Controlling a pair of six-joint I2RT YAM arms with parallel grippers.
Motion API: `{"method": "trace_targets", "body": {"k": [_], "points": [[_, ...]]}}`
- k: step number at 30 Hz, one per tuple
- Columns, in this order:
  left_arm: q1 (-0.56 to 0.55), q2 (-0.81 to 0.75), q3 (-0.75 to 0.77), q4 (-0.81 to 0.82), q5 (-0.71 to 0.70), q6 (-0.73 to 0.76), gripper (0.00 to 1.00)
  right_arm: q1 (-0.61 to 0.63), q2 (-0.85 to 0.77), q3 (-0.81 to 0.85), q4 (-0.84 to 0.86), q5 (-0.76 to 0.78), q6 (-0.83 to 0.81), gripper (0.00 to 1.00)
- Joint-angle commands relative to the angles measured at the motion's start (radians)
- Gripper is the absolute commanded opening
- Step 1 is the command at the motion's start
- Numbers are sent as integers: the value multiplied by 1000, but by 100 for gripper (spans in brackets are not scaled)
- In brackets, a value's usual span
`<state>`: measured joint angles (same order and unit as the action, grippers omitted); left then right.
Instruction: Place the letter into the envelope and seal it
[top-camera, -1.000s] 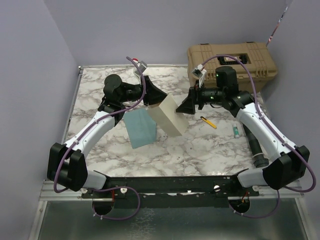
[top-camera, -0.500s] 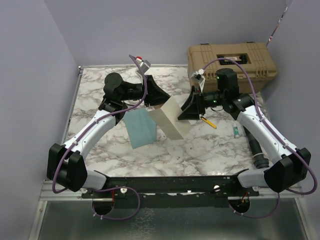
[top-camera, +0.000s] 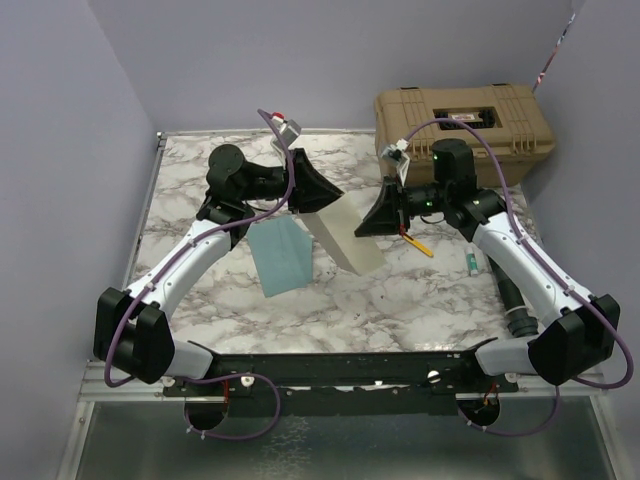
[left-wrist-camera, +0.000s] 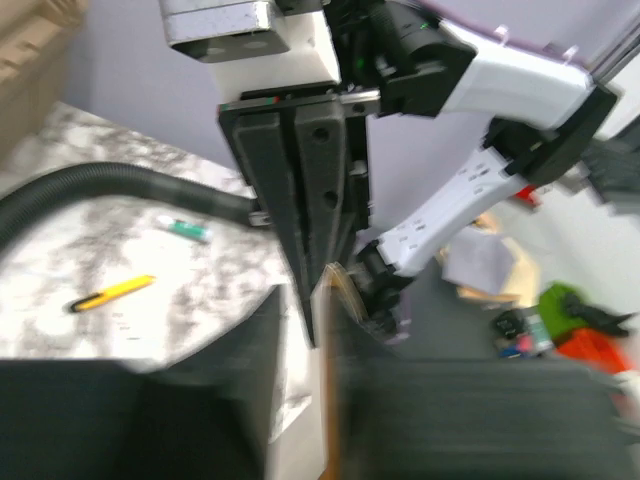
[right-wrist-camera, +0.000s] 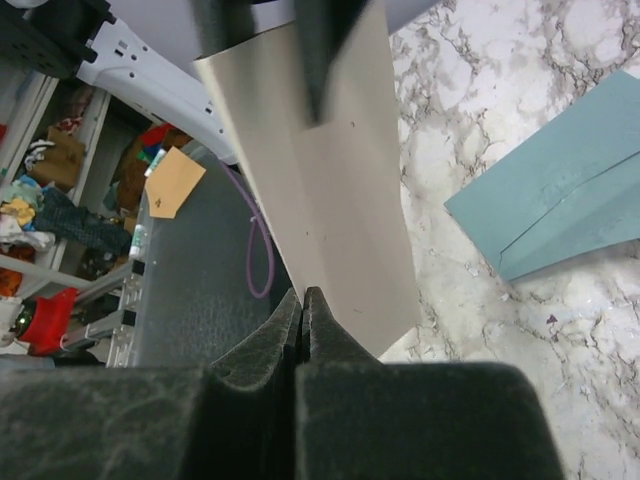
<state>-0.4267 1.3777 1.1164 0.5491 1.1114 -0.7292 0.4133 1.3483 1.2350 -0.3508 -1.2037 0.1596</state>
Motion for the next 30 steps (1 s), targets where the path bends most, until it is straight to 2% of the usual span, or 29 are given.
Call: {"method": "trace_targets", "body": {"k": [1, 3, 5, 6, 9, 13, 15, 17, 21, 24, 27, 30], "points": [[55, -33, -22, -91, 1, 116, 52, 2, -6, 17, -69, 95, -38, 0], [76, -48, -28, -237, -83, 241, 74, -3, -18, 9, -103, 175, -52, 0], [78, -58, -4, -439, -250, 387, 86, -5, -33, 0, -127, 284, -59, 0], [78, -62, 0, -493, -355, 413, 90, -7, -40, -6, -143, 342, -60, 0], [83, -70, -1, -584, -662, 423, 97, -8, -64, -24, -158, 521, -46, 0], [83, -79, -4, -614, -926, 349, 99, -7, -86, -43, -123, 715, 17, 0], [83, -79, 1, -611, -924, 304, 99, -7, -94, -47, -83, 776, 71, 1], [82, -74, -1, -575, -825, 231, 99, -7, -99, -50, -36, 795, 131, 0], [56, -62, -37, -419, -644, 34, 99, -7, -113, -78, 118, 738, 278, 0], [13, -73, -73, -268, -611, -101, 98, -7, -114, -95, 231, 689, 379, 1], [-16, -76, -75, -211, -614, -166, 90, -6, -105, -97, 301, 630, 435, 1], [-30, -62, -72, -179, -608, -217, 72, -5, -106, -100, 358, 572, 469, 1]]}}
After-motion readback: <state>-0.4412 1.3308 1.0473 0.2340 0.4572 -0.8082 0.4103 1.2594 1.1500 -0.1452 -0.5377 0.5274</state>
